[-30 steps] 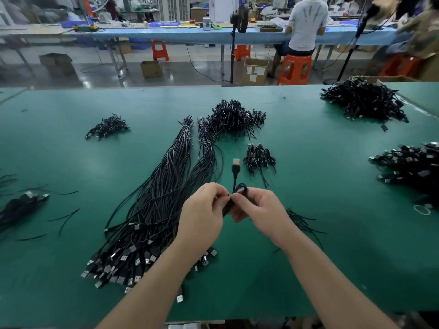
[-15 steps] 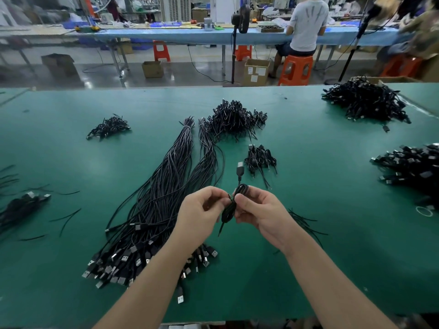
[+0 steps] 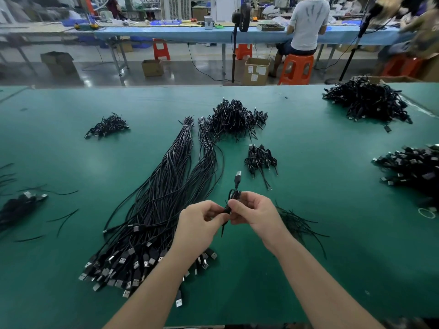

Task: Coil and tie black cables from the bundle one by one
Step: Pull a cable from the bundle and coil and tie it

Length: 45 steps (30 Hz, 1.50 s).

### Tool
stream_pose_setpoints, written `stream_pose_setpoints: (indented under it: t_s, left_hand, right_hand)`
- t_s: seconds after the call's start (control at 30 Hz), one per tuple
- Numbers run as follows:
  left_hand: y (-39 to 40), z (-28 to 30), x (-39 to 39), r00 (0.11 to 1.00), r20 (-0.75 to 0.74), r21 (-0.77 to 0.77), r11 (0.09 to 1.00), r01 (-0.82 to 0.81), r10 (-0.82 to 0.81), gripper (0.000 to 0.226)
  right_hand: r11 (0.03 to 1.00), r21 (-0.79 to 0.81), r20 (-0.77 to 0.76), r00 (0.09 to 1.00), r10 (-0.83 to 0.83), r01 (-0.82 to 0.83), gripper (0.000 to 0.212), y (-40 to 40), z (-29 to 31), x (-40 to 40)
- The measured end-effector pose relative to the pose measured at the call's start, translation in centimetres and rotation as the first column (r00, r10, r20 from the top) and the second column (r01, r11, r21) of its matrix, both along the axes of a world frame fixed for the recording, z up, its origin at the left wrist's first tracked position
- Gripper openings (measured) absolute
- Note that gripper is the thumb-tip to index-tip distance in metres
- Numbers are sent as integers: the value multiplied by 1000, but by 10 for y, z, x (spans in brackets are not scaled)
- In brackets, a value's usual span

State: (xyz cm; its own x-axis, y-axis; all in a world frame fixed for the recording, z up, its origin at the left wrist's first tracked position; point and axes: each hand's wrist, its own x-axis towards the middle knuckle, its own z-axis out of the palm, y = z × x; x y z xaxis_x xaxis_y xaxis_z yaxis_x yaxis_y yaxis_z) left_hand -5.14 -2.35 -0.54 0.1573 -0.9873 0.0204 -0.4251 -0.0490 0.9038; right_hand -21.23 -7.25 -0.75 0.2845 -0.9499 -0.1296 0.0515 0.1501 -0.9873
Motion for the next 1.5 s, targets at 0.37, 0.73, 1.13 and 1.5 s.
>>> stream_pose_setpoints:
  t_s: [0.37,0.73,1.13,1.5]
  left_hand:
    - [-70,-37,10,950,133,45,956,-291,283,12]
    - [-197,-53,-40,957,201,184,952,-246,208,17]
    - [-268,-66,-73,886,444,265,924,-276,137,13]
    - [-252,-44,-60,868,497,260,954,-147,-2,21]
  right_hand:
    - [814,-349,-925,311,-218,-465,50,-1,-94,19]
    - [784,-458,-872,380,-307,-418,35,-2,-101,18]
    - [835,-271,-932,347,-103,-479,54,-9,-103,17]
    - [814,-355,-915,350,-202,-459,43,-6,-103,17]
